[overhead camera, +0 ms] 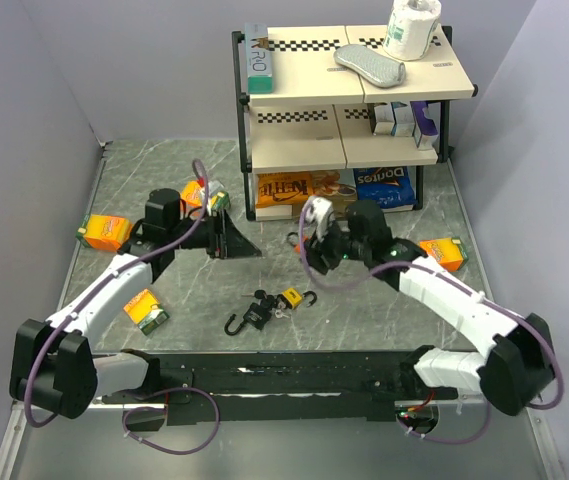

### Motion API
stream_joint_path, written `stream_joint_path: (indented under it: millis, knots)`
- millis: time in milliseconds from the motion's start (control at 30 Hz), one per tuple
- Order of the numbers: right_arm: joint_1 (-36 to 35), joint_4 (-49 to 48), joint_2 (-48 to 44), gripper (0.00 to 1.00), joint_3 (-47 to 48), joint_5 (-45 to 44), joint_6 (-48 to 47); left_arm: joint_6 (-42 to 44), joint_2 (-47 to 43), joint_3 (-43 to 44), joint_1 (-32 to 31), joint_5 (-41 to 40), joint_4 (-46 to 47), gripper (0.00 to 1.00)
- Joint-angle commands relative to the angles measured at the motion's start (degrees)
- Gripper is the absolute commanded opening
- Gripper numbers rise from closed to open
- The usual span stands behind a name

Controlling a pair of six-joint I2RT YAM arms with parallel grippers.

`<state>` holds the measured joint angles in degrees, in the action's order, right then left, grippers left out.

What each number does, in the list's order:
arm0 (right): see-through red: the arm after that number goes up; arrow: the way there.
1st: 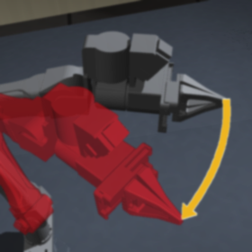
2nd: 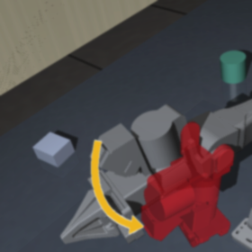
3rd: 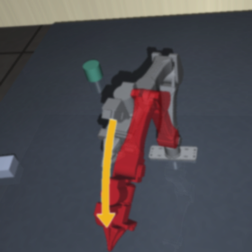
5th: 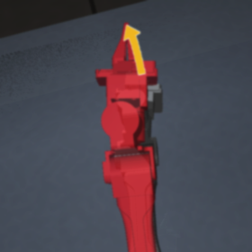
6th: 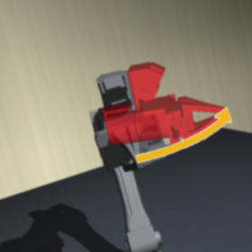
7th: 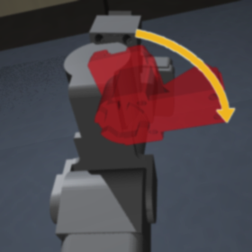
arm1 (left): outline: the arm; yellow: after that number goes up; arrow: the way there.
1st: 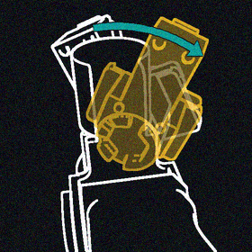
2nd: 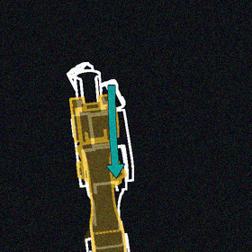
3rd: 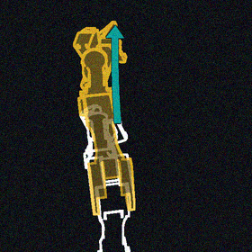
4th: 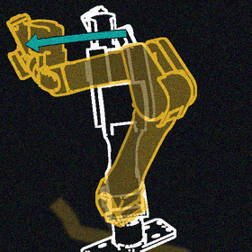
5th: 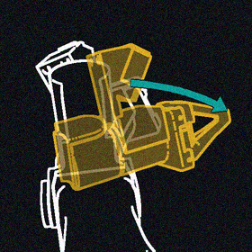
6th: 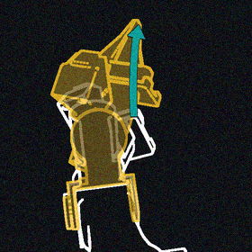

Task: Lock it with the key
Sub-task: Place the lock at the center of the board.

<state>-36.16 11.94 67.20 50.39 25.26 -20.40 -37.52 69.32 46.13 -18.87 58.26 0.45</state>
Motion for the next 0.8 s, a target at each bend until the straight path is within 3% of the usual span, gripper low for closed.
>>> stream_joint_path:
  millis: [0,100,200,367,567,767]
  knots:
    - [8.47,8.52,5.21,0.16,2.69,-8.28,14.41,5.70,0.38,4.76,2.96,-3.06,-3.26,0.90]
    - [13.65,9.85,8.29,0.17,1.38,-11.18,19.78,8.24,0.64,5.72,3.67,-5.26,-4.66,0.97]
    - [16.99,8.89,11.80,0.17,0.94,-11.98,22.33,8.43,1.34,5.64,3.84,-7.54,-6.86,0.96]
    - [19.11,6.43,18.82,0.17,2.95,-15.84,23.21,12.27,0.99,6.34,4.11,-11.32,-10.63,0.96]
    - [20.17,10.03,27.45,0.18,7.97,-17.61,27.25,15.89,1.70,8.01,4.19,-11.41,-14.51,0.96]
    - [20.17,10.64,30.18,0.30,9.20,-19.01,29.89,17.13,1.17,7.57,4.11,-11.76,-15.21,0.96]
